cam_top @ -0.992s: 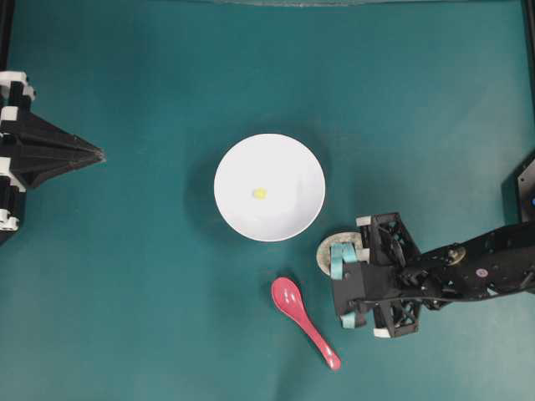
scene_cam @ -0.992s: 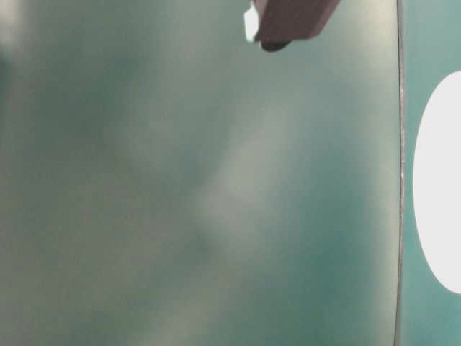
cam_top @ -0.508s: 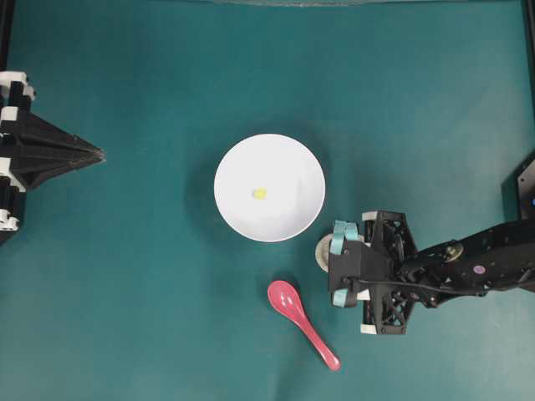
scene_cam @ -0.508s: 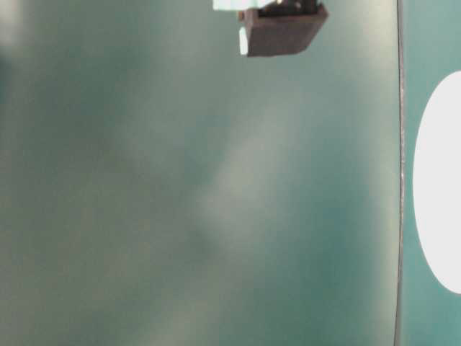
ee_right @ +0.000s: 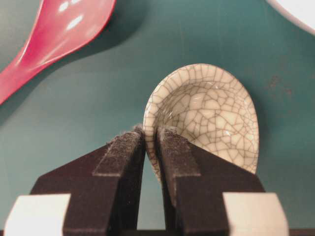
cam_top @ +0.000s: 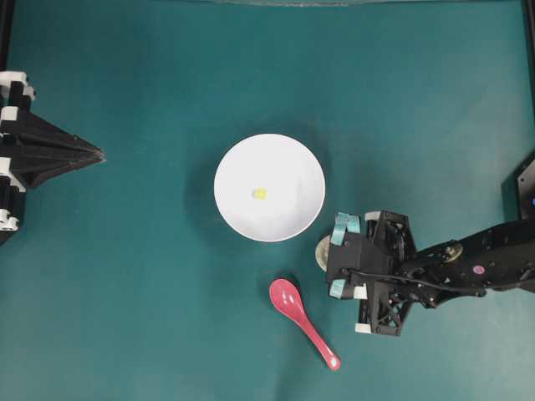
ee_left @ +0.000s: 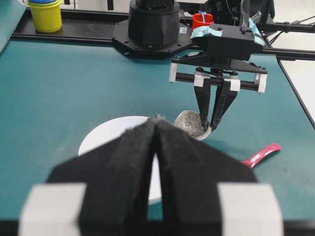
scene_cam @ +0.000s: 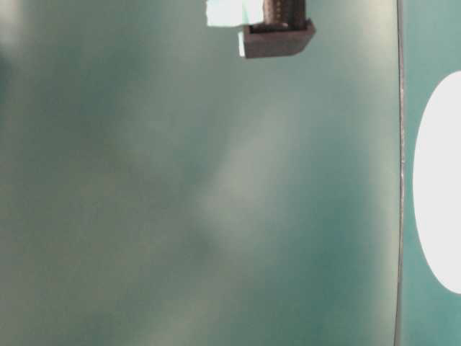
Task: Scoop the yellow hexagonal prism block from the bowl with a spoon using the right arm.
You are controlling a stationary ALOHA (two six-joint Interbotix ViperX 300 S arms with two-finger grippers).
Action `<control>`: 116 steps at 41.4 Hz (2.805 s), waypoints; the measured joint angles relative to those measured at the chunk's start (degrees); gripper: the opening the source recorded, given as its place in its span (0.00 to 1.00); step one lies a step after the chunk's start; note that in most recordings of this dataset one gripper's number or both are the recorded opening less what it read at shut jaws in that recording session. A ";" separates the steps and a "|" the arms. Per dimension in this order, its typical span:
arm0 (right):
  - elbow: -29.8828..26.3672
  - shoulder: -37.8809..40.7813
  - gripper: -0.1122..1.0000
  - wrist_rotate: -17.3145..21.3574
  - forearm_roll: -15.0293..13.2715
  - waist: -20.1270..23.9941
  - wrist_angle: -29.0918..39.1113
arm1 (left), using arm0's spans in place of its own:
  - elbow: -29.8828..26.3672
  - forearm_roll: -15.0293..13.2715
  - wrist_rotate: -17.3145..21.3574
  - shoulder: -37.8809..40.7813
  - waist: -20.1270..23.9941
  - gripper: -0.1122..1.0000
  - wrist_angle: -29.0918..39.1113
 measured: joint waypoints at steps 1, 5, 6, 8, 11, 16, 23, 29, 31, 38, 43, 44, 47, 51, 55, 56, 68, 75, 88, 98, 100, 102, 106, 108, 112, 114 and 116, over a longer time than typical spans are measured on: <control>0.00 0.09 0.23 0.00 0.00 0.00 0.09 | 0.00 -0.09 0.00 0.00 0.00 0.11 0.00; -0.44 0.09 0.29 0.09 0.00 0.09 0.00 | 0.00 -0.09 0.00 0.00 0.00 0.11 0.00; -0.53 0.09 0.31 0.09 0.00 0.09 0.00 | 0.00 -0.09 0.00 0.00 0.00 0.11 0.00; -0.53 0.09 0.37 0.26 0.09 0.09 -0.09 | 0.00 -0.09 -0.18 0.00 0.00 0.11 -0.09; -0.62 0.09 0.47 0.18 0.09 0.26 -0.09 | 0.00 -0.09 -0.79 0.00 0.00 0.11 0.00; -0.62 0.09 0.58 0.26 -0.09 0.18 -0.09 | -0.09 -0.09 -1.49 0.00 -0.26 0.11 0.00; -0.79 0.09 0.58 0.18 -0.62 -0.18 -0.35 | 0.00 -0.09 -1.49 0.00 -0.26 0.11 0.00; -1.85 0.26 0.58 0.26 -0.70 -0.53 -2.64 | 0.00 -0.09 -1.49 0.00 -0.26 0.11 -0.09; -2.29 0.44 0.58 0.26 -0.62 -0.53 -3.78 | 0.00 -0.09 -1.49 0.09 -0.26 0.11 0.00; -4.92 2.46 0.58 0.26 -0.53 -0.44 -6.15 | 0.00 -0.09 -1.49 -0.09 -0.26 0.11 -0.09; -5.63 3.25 0.58 -0.09 -1.76 -0.09 -6.33 | -0.09 -0.09 -1.49 -0.18 -0.26 0.11 0.00; -5.63 3.25 0.58 -0.26 -2.29 0.09 -6.42 | 0.00 -0.09 -1.49 -0.26 -0.26 0.11 -0.09; -5.63 3.25 0.58 -0.26 -3.16 0.62 -6.50 | -0.09 -0.09 -1.49 -0.26 -0.26 0.11 0.00; -5.27 3.25 0.58 -0.18 -3.52 1.58 -6.59 | -0.09 -0.09 -1.49 -0.35 -0.44 0.11 -0.09; -4.66 3.25 0.58 -0.26 -3.60 2.64 -6.50 | 0.00 -0.09 -1.49 -0.35 -0.53 0.11 0.00; -4.39 3.25 0.58 -0.26 -3.60 2.90 -6.50 | 0.00 -0.09 -1.49 -0.35 -0.53 0.11 0.00; -2.46 3.25 0.42 -0.53 -4.48 3.78 -6.33 | 0.00 -0.09 -1.49 -0.35 -0.53 0.11 0.00; -1.49 3.25 0.42 -0.53 -4.83 3.78 -6.33 | -0.09 -0.09 -1.49 -0.35 -0.53 0.11 0.00; -0.44 3.25 0.42 -0.53 -6.77 1.93 -6.59 | 0.00 -0.09 -1.49 -0.35 -0.62 0.11 0.00; -0.26 3.43 0.42 -0.62 -8.70 0.18 -7.73 | 0.00 -0.09 -1.49 -0.35 -0.62 0.11 0.00; -0.26 3.52 0.42 -0.62 -9.05 -0.18 -8.17 | 0.00 0.00 -1.49 -0.35 -0.62 0.11 0.00; -0.26 3.69 0.42 -0.62 -9.40 -0.62 -8.61 | -0.09 -0.09 -1.49 -0.35 -0.53 0.11 0.00; -0.35 3.87 0.42 -0.62 -9.93 -1.23 -9.40 | -0.09 -0.09 -1.49 -0.35 -0.62 0.11 0.00; -0.26 3.87 0.42 -0.53 -10.11 -1.41 -9.58 | 0.00 -0.09 -1.49 -0.35 -0.62 0.11 0.00; -0.26 3.96 0.42 -0.53 -10.20 -1.58 -9.76 | 0.00 -0.09 -1.49 -0.35 -0.62 0.11 0.00; -0.26 3.96 0.42 -0.18 -10.20 -1.58 -10.20 | 0.00 -0.09 -1.49 -0.35 -0.62 0.11 0.00; -0.26 3.96 0.42 0.26 -9.93 -1.58 -11.07 | 0.00 -0.09 -1.49 -0.35 -0.62 0.11 0.00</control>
